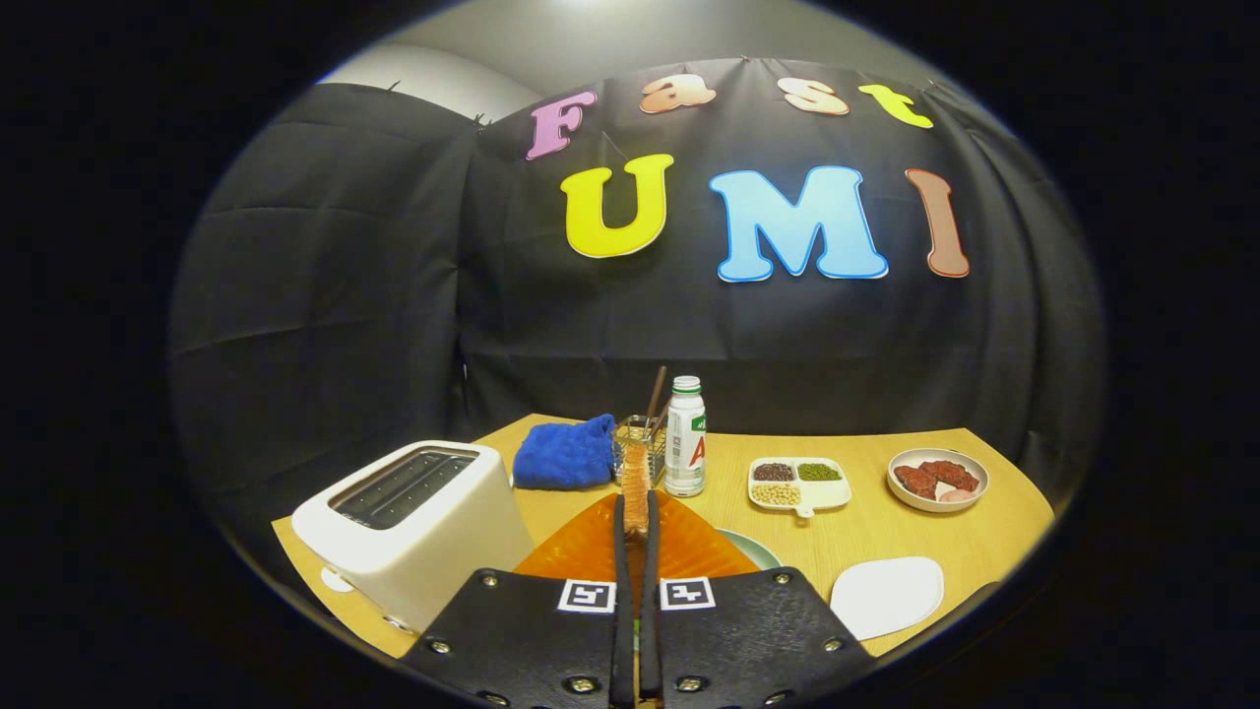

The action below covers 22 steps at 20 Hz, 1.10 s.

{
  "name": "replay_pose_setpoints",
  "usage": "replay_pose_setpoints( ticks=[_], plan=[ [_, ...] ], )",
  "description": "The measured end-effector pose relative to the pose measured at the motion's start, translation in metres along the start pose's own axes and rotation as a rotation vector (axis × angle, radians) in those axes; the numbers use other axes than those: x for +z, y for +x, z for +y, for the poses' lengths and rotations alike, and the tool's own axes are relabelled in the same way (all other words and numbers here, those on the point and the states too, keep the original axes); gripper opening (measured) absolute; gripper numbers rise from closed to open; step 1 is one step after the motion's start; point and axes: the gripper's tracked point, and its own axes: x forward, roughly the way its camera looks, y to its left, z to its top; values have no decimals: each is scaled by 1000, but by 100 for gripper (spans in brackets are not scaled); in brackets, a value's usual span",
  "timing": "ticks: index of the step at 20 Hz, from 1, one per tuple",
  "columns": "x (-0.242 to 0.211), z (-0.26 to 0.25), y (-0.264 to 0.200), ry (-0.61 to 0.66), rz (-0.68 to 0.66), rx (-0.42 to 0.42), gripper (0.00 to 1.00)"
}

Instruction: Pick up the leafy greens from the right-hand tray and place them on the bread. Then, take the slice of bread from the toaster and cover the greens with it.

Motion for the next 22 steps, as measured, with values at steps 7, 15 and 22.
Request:
replay_pose_setpoints(
  ticks=[7,15,22],
  plan=[
    [-22,7,14,36,35,27,2],
    [-42,8,25,83,69,67,2],
    [-57,-35,31,84,115,-39,2]
  ],
)
